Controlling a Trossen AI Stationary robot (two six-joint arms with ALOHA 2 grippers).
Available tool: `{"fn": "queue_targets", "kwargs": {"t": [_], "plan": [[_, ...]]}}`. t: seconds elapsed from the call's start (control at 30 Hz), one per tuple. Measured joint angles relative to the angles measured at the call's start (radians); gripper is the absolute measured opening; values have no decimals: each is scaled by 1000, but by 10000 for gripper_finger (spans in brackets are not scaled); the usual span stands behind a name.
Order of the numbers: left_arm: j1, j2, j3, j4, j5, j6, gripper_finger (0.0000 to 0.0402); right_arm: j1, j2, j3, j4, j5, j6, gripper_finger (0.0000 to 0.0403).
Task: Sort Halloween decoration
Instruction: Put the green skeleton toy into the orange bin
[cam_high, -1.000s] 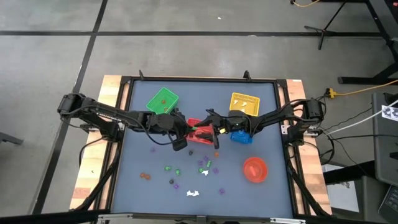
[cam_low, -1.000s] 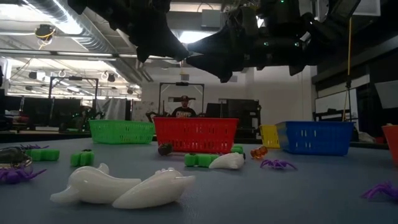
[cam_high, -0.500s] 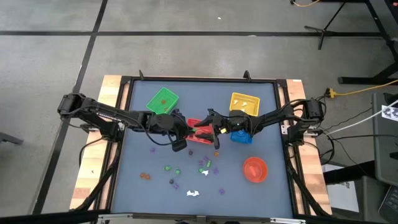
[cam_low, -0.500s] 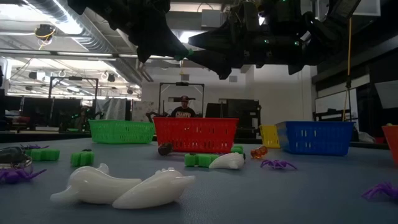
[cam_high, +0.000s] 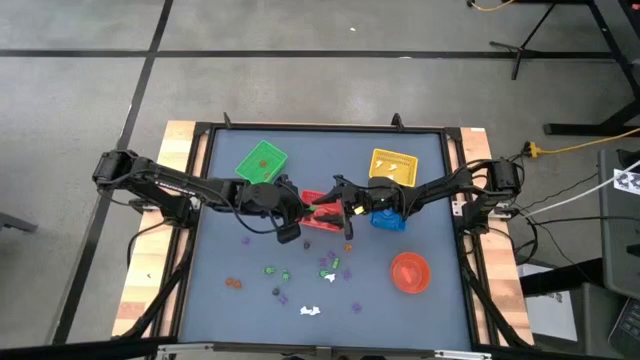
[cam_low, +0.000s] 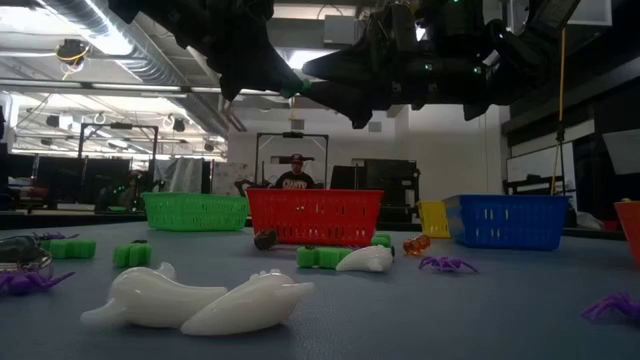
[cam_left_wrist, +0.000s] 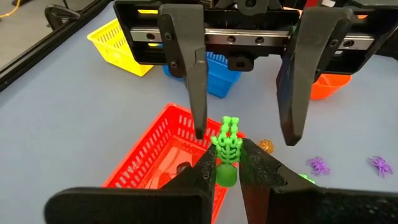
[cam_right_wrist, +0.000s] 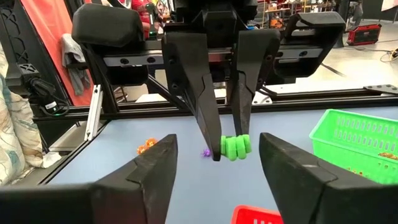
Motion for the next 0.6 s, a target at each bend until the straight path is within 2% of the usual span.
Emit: {"fn": "queue_targets", "kwargs": {"t": [0.33,0.6], "plan": [[0,0,0,0,0,0,34,0,0,0,0,10,0,101],[0,0,0,-2,0,0,34,0,0,0,0,12,0,35]]}}
